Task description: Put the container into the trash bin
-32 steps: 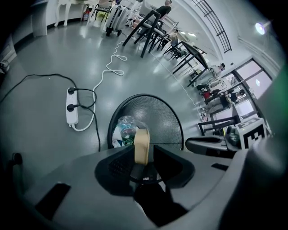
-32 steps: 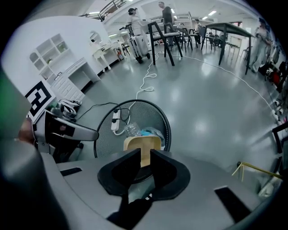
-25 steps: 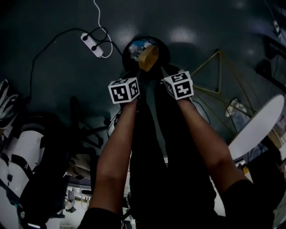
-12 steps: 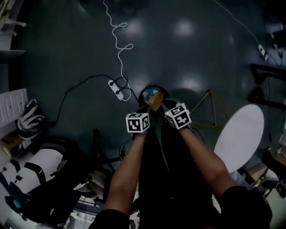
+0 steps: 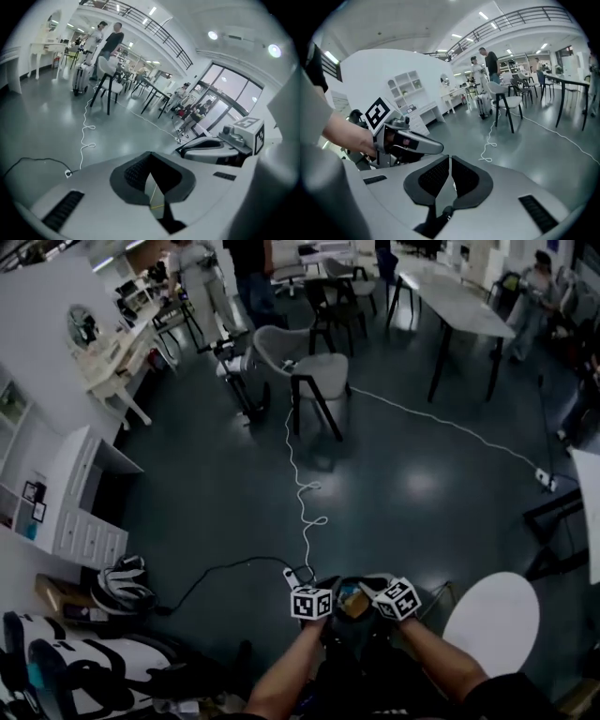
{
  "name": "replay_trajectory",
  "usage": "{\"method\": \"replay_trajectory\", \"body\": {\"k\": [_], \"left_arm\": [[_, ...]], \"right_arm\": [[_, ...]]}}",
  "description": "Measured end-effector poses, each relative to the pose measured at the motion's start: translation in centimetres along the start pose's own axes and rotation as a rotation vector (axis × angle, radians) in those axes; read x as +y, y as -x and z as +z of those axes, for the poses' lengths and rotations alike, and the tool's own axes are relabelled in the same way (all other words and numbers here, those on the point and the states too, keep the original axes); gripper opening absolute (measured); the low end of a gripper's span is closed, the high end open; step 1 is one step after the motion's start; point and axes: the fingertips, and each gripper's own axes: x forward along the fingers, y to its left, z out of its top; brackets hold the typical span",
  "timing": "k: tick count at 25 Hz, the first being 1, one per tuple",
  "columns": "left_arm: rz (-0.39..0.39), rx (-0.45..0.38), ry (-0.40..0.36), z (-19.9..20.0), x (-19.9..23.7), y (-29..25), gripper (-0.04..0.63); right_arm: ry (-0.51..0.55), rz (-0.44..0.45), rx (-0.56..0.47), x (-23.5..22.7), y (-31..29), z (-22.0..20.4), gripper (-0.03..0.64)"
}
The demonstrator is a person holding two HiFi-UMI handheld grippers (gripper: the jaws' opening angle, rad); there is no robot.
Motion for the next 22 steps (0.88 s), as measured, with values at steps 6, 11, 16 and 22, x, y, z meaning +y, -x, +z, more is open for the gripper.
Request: {"method": "replay_trajectory", "body": {"k": [6,11,16,22], "left_arm": [[-0.062,-0.107,-0.112,5.9,-4.3,6.8,0.003],[-0.107,-0.218,-0.174,9.7,-6.3,12.1,0.003],[-0.214,-0.337,-0.265,12.5,-9.9,17.0,0.003],[-0.389,-0.458,-0.388,15.6,-16.1,22.2,0.003]], "right_arm": [[0.045,0.047,-0.14,2.9,5.0,7.0,0.044],[0.139,0.082,-0.256,5.2,9.5,12.9,0.044],[0.246,0.14,-0.375,7.8,13.8,18.1,0.044],[0.376,0.251,-0.448,11.9,17.1,21.3,0.044]]}}
